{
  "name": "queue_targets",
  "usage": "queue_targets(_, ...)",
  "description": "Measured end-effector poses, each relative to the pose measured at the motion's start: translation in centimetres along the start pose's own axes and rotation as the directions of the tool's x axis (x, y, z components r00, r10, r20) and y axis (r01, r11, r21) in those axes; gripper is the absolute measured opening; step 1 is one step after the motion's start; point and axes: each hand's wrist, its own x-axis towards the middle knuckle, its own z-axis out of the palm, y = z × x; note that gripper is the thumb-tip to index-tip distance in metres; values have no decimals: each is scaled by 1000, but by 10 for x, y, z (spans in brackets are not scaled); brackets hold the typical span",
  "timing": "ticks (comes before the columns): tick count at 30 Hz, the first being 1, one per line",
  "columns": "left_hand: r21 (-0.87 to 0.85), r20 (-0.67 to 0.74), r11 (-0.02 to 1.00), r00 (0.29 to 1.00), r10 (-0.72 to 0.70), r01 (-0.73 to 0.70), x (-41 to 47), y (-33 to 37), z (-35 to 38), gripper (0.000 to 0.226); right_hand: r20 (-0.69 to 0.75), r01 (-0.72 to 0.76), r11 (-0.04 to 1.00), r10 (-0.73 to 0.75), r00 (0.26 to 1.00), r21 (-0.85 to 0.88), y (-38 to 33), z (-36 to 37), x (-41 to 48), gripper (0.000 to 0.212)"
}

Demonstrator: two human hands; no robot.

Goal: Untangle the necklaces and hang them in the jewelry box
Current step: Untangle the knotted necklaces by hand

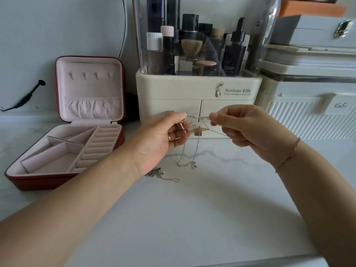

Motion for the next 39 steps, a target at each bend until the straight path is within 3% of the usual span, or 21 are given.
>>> queue_targets(9, -120, 30, 992, 999, -43, 46, -1, 0, 3, 10, 84, -8, 999, 12, 996, -45, -1, -6, -3, 31)
queue_targets(13, -104, 46, 992, 997, -65, 69, -4, 5, 0, 15, 34, -6, 999, 8, 999, -32, 0, -8, 0, 26)
queue_targets(19, -82, 33, 994, 997, -68, 71, -3, 9, -5, 21, -66, 21, 967, -5, 998, 253, 2, -16, 2, 19)
queue_targets(23, 2, 8, 998, 998, -68, 68, -3, 7, -4, 24, -61, 56, 938, -37, 997, 343, 0, -19, 2, 19)
queue_targets(28, -182, -34, 983, 998, -45, 38, -2, 10, -4, 19, -29, 47, 994, -44, 999, 102, -1, -23, 0, 20)
queue_targets(33, -343, 31, 939, 999, -9, 19, -1, 15, -5, 8, 16, -48, 995, 49, 999, -92, 1, -18, 0, 30)
queue_targets(39, -267, 176, 963, 984, 1, 47, -5, 22, -6, 42, 47, -102, 985, 109, 993, -139, 4, -11, 3, 25)
